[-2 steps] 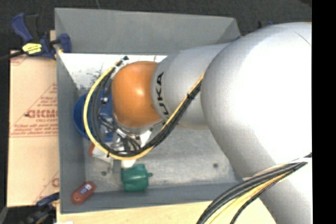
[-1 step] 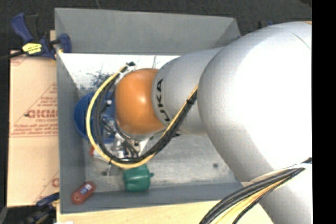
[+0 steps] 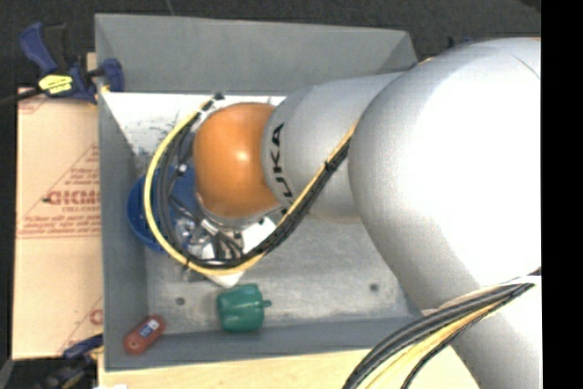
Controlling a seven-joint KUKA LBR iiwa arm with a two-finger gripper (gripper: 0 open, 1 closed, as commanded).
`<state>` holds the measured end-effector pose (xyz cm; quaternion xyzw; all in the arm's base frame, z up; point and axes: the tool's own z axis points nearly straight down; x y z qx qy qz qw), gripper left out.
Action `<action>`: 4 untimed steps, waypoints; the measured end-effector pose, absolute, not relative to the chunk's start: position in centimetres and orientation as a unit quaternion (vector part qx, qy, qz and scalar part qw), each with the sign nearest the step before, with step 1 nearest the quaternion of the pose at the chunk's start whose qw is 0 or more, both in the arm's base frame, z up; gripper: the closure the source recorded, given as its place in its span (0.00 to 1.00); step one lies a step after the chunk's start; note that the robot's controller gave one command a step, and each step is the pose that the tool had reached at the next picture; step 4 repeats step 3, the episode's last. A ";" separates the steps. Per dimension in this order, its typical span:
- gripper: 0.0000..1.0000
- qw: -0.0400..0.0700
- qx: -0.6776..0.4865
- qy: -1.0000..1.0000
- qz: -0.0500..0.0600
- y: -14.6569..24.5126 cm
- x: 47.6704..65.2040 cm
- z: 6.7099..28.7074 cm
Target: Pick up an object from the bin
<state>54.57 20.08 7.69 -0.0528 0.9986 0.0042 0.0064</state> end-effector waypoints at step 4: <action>1.00 0.002 -0.052 0.999 0.003 19.9 54.4 13.1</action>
Offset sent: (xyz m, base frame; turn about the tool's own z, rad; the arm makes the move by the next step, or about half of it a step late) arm 0.0000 0.0002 0.1113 0.0002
